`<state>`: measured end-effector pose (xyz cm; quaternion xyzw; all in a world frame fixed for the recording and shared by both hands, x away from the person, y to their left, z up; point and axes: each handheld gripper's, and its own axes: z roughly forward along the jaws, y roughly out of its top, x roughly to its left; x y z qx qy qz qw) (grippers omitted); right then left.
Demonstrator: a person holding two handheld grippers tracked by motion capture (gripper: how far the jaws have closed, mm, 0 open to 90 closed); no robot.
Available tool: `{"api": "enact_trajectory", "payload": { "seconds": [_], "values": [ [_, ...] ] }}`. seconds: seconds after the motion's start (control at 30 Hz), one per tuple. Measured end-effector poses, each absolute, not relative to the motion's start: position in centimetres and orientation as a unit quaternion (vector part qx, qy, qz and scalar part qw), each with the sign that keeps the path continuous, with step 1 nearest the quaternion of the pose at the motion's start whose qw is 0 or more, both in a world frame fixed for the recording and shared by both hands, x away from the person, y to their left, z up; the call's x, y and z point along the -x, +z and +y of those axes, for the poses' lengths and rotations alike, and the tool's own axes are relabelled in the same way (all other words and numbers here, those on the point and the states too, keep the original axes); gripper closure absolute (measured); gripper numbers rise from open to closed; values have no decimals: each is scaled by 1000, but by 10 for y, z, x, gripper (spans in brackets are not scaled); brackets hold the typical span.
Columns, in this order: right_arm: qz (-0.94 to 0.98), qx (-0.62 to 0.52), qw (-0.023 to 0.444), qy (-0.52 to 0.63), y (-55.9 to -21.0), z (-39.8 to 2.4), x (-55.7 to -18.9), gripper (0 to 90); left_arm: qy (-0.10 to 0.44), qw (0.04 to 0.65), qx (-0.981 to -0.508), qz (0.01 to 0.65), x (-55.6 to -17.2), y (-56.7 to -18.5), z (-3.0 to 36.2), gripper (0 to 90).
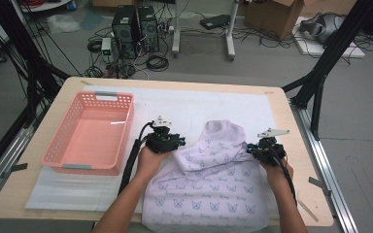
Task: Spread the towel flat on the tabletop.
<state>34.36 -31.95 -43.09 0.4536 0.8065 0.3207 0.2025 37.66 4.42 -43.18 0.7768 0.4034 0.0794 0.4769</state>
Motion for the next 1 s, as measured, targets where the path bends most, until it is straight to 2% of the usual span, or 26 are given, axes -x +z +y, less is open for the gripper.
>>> {"api": "enact_trajectory", "payload": {
  "seconds": [0.17,0.3,0.4,0.43,0.5,0.53,0.57,0.7,0.87,1.0],
  "values": [
    [809,-445,204,324,-433,-315,-343,849,52,454,-802,385,-381,-434,22,565],
    [809,-445,204,326,-433,-316,-343,848,36,435,-819,373,-382,-445,9,538],
    [807,-447,203,327,-433,-315,-343,847,55,428,-828,360,-379,-446,2,530],
    [808,-446,203,327,-433,-315,-343,847,77,420,-833,352,-376,-446,0,544],
    [807,-447,203,329,-433,-315,-343,847,121,409,-842,330,-370,-447,-3,648],
    [806,-448,203,330,-433,-315,-343,846,114,413,-841,331,-370,-447,-2,709],
    [805,-449,203,330,-433,-315,-343,846,96,418,-836,341,-371,-447,-1,833],
    [803,-451,206,331,-432,-317,-342,846,109,405,-836,354,-368,-442,5,865],
    [796,-458,202,341,-431,-323,-340,845,143,414,-817,374,-355,-434,38,867],
    [793,-465,200,339,-432,-324,-341,848,149,411,-808,395,-345,-437,63,867]
  ]
}}
